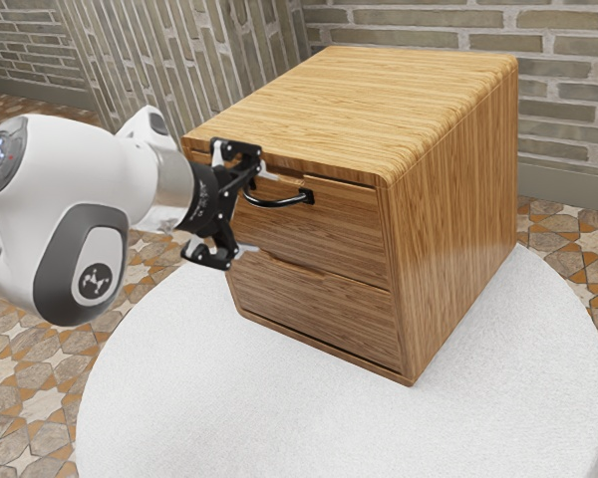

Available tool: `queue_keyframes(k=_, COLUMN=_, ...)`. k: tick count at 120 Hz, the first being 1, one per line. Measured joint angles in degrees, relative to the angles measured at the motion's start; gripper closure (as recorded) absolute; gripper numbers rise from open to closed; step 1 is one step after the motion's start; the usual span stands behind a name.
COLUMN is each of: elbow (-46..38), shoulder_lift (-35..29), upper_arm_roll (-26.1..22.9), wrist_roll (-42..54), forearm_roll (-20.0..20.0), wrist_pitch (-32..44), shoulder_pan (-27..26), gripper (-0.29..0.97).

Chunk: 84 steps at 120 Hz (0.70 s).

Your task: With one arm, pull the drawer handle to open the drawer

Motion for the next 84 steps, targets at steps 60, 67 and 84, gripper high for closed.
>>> queue_keyframes(k=60, elbow=-1.18, shoulder_lift=0.47, upper_arm_roll=0.32, wrist_roll=-0.23, forearm_roll=0.0, wrist_pitch=1.48, shoulder_pan=0.22, gripper=0.07)
queue_keyframes(k=67, elbow=-1.17, shoulder_lift=0.51, upper_arm_roll=0.22, wrist_roll=-0.24, forearm_roll=0.01, wrist_pitch=1.52, shoulder_pan=0.19, gripper=0.13)
queue_keyframes(k=84, elbow=-1.15, shoulder_lift=0.39, upper_arm_roll=0.09, wrist_roll=-0.08, forearm_roll=0.08, wrist_pitch=1.6, shoulder_pan=0.21, gripper=0.37)
